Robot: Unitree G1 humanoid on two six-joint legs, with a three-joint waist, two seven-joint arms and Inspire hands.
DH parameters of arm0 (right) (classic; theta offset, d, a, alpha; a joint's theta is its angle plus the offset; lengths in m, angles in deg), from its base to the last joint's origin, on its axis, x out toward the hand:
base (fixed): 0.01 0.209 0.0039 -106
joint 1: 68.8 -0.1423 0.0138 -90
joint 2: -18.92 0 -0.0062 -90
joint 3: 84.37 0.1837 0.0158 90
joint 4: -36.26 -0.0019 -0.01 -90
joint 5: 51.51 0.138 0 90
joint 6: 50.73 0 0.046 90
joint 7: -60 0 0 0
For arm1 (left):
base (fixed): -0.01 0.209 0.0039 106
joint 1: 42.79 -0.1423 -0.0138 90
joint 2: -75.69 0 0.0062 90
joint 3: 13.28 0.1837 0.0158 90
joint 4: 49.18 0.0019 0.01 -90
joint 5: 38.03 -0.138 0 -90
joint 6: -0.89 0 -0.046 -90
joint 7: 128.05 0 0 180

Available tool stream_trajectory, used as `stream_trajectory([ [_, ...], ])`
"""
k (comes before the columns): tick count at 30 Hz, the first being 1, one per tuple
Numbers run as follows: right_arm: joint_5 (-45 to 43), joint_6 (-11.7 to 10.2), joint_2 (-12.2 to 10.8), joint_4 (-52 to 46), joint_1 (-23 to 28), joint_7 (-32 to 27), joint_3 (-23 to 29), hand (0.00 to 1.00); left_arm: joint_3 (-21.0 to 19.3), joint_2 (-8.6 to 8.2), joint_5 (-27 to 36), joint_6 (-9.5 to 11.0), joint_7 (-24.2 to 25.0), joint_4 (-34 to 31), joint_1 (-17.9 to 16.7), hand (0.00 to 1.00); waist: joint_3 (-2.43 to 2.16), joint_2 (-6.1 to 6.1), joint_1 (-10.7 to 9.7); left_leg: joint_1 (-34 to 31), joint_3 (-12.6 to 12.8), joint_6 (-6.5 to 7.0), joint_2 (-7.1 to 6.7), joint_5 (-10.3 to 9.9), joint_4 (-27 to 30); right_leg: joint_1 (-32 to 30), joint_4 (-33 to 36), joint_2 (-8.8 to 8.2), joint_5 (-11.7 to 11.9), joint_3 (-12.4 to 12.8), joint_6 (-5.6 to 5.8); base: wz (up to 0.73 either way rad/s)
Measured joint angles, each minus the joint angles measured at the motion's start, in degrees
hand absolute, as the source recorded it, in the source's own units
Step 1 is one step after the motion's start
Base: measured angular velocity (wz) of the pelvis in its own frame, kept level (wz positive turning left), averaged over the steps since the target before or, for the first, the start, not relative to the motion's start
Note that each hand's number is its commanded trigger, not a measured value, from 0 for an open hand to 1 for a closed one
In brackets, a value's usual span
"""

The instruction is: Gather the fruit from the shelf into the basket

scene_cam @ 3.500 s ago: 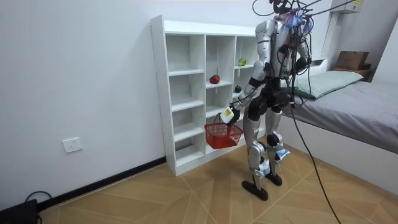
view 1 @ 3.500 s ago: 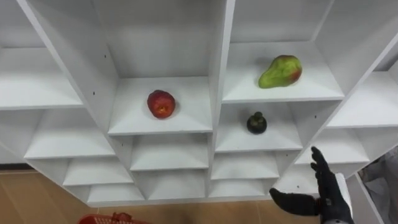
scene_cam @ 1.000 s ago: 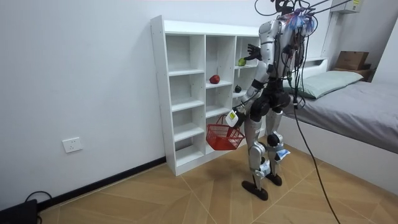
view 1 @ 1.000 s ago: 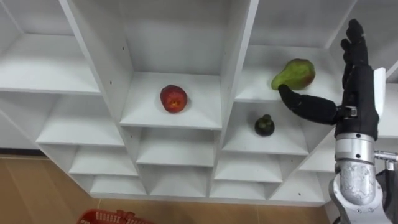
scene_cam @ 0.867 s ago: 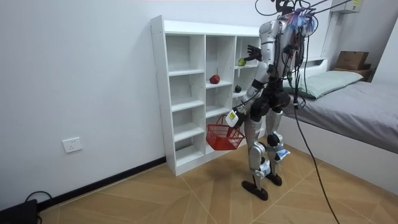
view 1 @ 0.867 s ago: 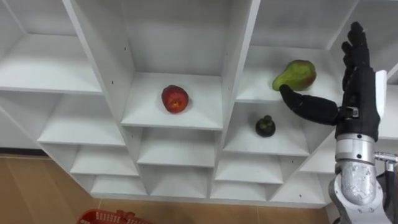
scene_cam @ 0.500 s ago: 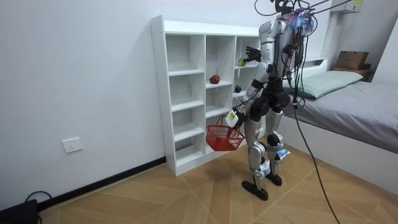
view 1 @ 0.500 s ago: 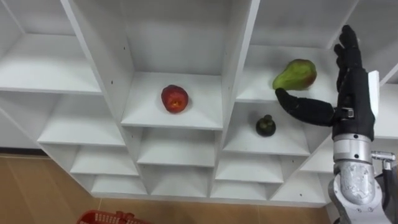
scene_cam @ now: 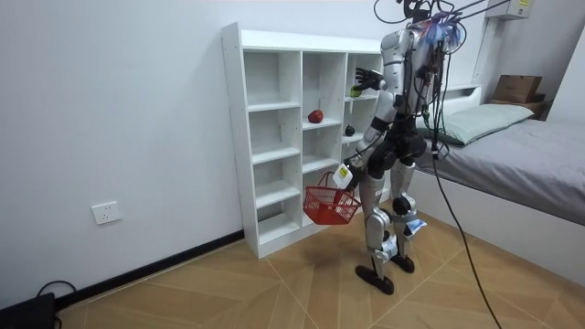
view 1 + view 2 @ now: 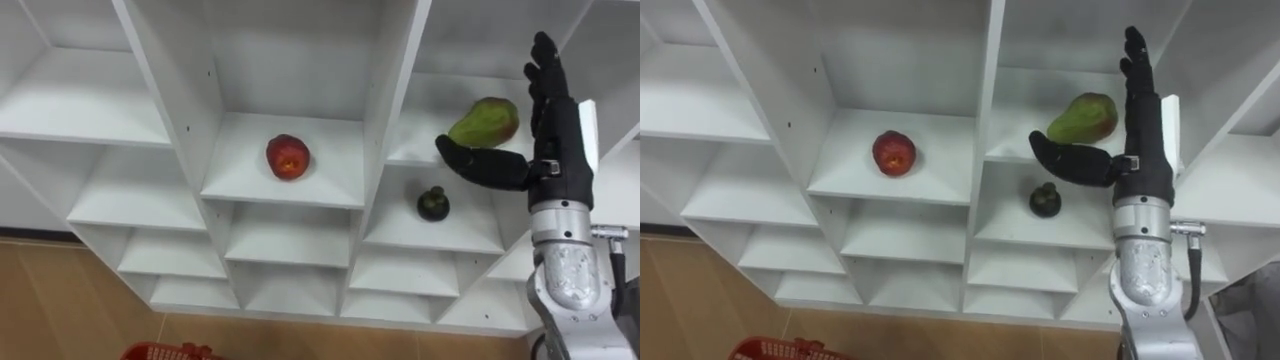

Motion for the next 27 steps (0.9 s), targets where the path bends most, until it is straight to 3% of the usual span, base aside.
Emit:
stream_trajectory([
  [7, 0.41, 0.45, 0.33, 2.96, -0.43, 0.61, 0.0, 0.0, 0.05, 0.13, -0.01, -0.08, -0.11, -0.45, -0.22, 1.0, 0.02, -0.26, 0.05, -0.03, -0.11, 0.03, -0.11, 0.02, 0.04, 0.1, 0.01, -0.13, -0.01, 0.06, 0.01, 0.0],
  [19, 5.29, 0.45, 1.67, 6.37, -6.03, -0.7, 1.24, 0.0, -0.03, 0.25, -1.52, -0.08, -0.11, -1.44, -1.19, 1.0, 0.12, -0.11, -0.04, -0.02, -0.73, 0.04, -0.15, 0.02, 0.11, 0.22, 0.02, -0.15, -0.01, -0.77, 0.02, 0.02],
  [27, 5.66, 0.39, 2.95, 8.29, -6.84, -1.71, 3.0, 0.0, -0.13, 0.32, -2.76, -0.08, -0.49, -1.53, -1.71, 1.0, 0.21, -0.69, 0.12, 0.0, -0.91, 0.04, -0.16, 0.02, 0.33, 0.4, 0.14, -0.16, -0.01, -0.52, 0.02, 0.0],
])
